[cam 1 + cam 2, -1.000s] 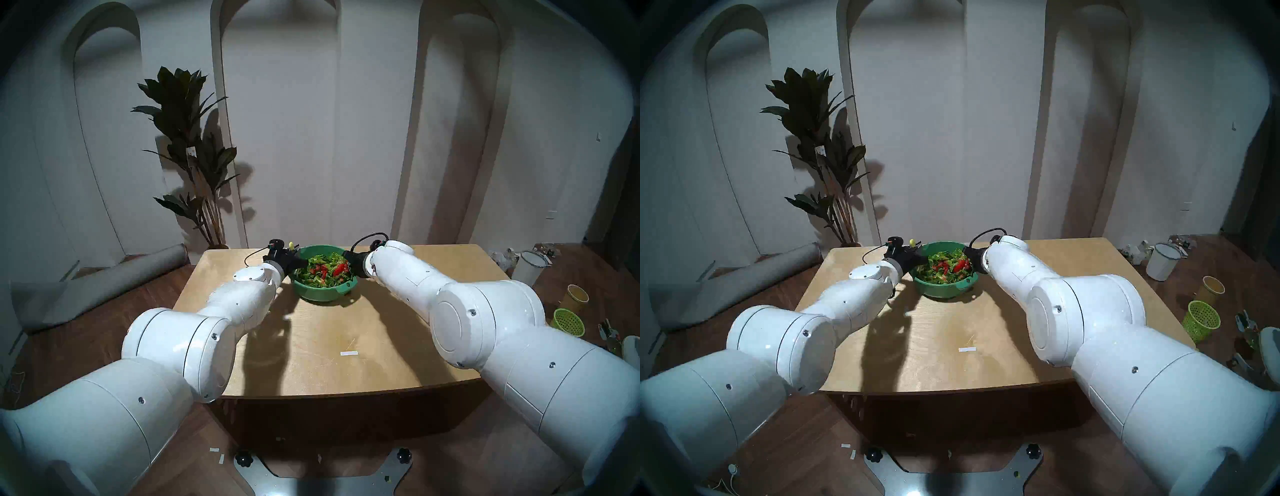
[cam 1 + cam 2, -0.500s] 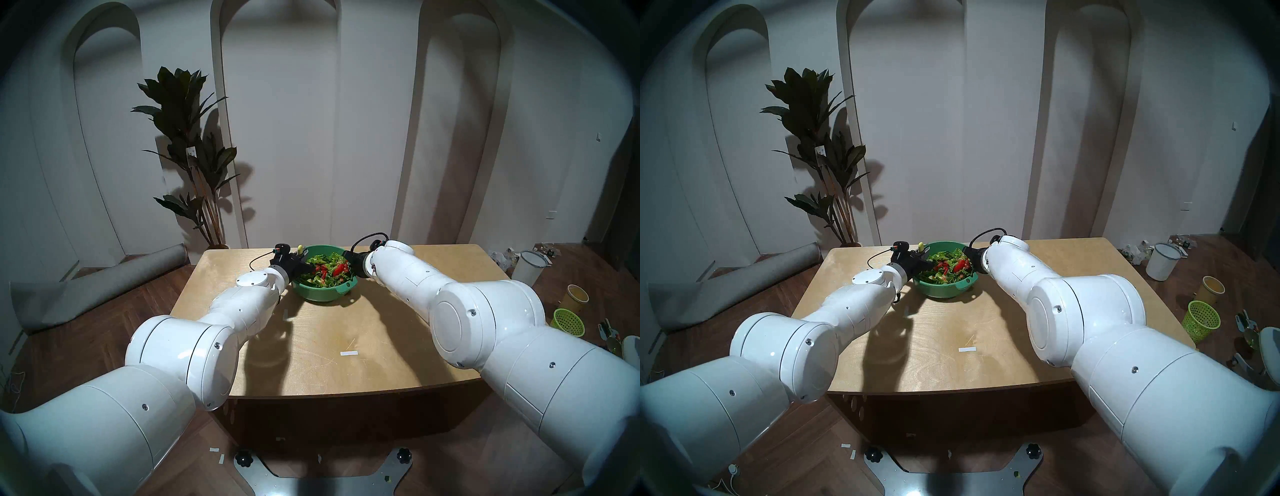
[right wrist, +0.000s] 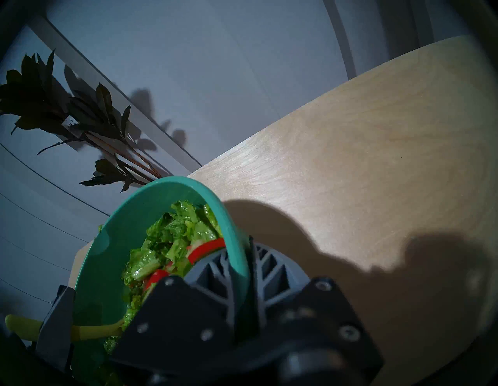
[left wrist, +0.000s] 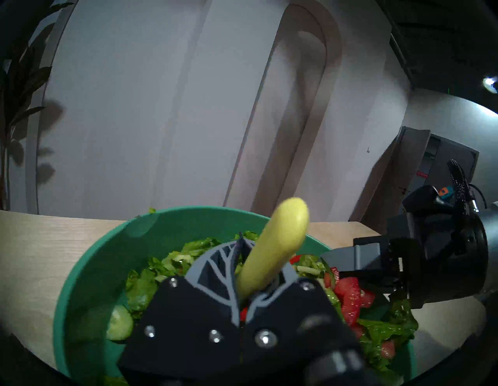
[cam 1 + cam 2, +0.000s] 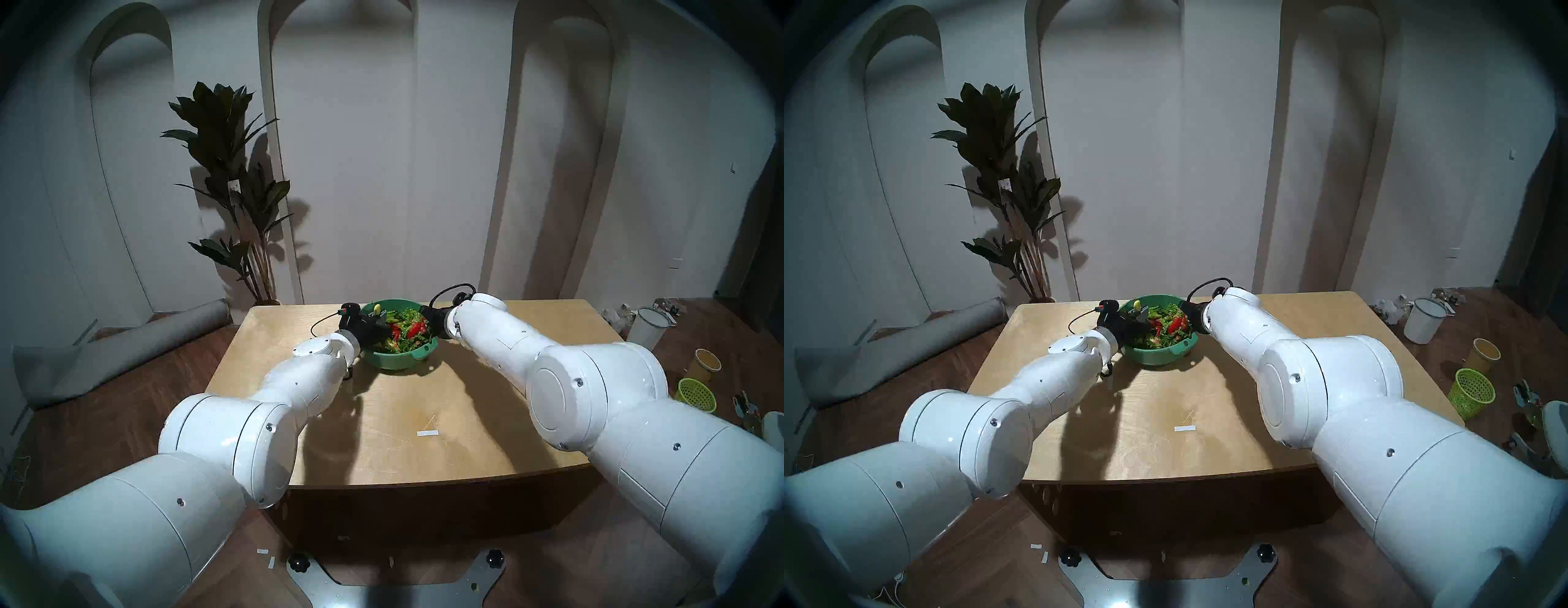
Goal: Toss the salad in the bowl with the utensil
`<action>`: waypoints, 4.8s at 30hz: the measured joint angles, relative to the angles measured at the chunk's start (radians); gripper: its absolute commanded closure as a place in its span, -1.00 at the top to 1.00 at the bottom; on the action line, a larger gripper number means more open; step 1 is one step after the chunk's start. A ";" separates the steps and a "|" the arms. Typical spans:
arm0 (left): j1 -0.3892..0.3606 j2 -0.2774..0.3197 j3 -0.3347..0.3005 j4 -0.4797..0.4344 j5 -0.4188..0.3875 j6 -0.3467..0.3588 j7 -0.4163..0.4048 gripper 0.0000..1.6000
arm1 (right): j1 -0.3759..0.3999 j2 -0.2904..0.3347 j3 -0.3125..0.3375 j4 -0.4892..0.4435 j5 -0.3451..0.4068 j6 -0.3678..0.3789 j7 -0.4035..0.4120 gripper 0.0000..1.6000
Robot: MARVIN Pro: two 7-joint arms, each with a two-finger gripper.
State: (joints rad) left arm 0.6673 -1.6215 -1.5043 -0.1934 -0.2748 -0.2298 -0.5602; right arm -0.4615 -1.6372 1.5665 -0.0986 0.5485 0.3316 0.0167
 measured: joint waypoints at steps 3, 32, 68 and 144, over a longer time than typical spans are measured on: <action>0.006 -0.010 0.002 -0.009 -0.007 0.000 -0.015 -1.00 | -0.001 0.001 0.000 0.001 0.000 0.000 -0.001 -0.64; 0.019 -0.044 -0.031 -0.198 -0.052 -0.091 -0.069 -1.00 | -0.001 0.002 0.000 0.003 0.000 0.000 -0.003 -0.64; 0.225 0.019 -0.041 -0.420 0.050 -0.126 0.222 -1.00 | -0.002 0.002 0.000 0.004 0.000 0.000 -0.003 -0.64; 0.470 -0.152 0.359 -0.865 0.054 0.416 1.268 -1.00 | -0.001 0.002 0.000 0.003 0.000 0.000 -0.002 -0.64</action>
State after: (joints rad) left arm 1.1376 -1.7734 -1.1451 -1.0581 -0.2204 0.1865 0.7078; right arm -0.4624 -1.6355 1.5663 -0.0959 0.5485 0.3313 0.0150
